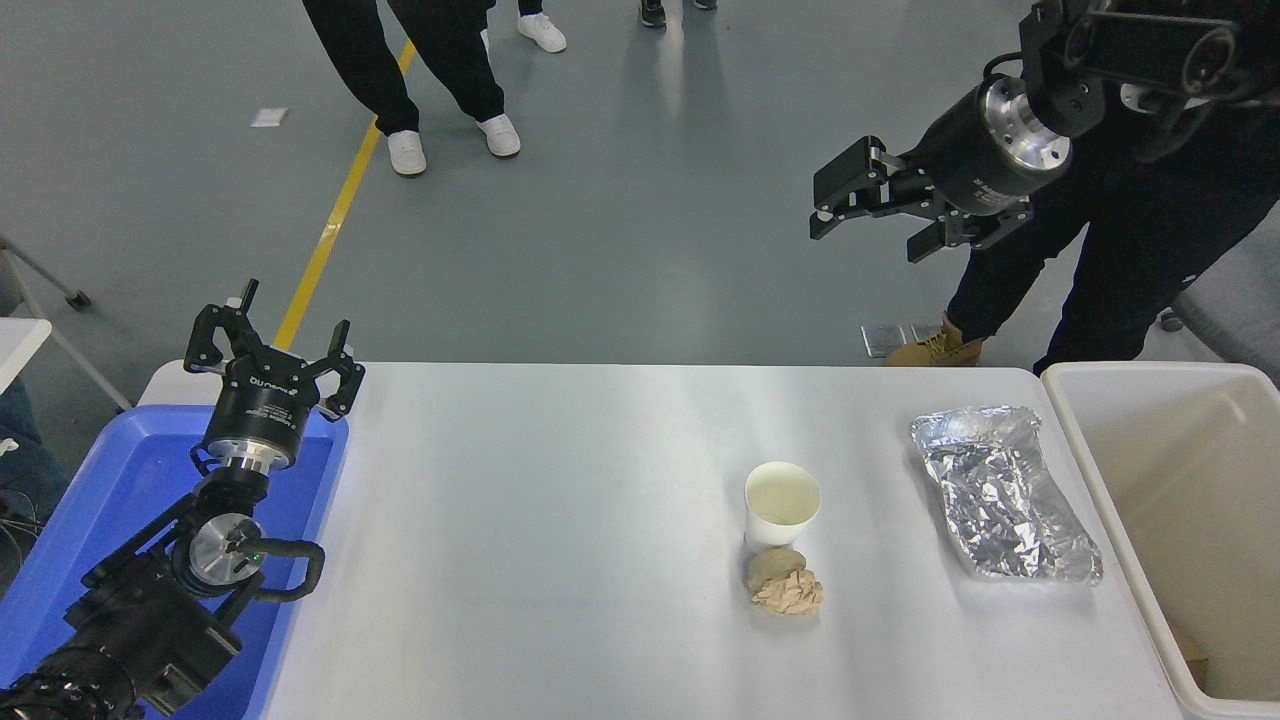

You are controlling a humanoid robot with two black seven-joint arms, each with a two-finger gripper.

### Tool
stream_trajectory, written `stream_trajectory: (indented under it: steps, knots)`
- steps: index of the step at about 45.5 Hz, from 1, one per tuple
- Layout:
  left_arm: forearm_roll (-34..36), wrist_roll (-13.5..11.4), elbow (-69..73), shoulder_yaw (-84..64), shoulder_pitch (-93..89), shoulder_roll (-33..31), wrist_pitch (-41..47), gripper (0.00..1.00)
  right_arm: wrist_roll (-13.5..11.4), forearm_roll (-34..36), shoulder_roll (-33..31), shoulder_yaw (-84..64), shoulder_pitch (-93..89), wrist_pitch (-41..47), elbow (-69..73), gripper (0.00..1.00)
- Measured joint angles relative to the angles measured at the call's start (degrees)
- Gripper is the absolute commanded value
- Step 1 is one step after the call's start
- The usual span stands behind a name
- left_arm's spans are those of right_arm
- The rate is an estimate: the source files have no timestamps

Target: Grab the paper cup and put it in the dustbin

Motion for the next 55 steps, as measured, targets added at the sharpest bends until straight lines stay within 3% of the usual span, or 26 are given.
stream_trajectory:
  steps: [24,55]
  knots:
    - [0.0,0.0,0.0,0.0,0.0,0.0,0.0,0.98,0.1,-0.2,1.2,2.0,2.0,0.1,8.4,1.0]
    - [0.0,0.0,0.0,-0.1,0.1,0.0,0.0,0.98,0.1,-0.4,5.2,3.2,-12.5,0.0,3.4,1.0]
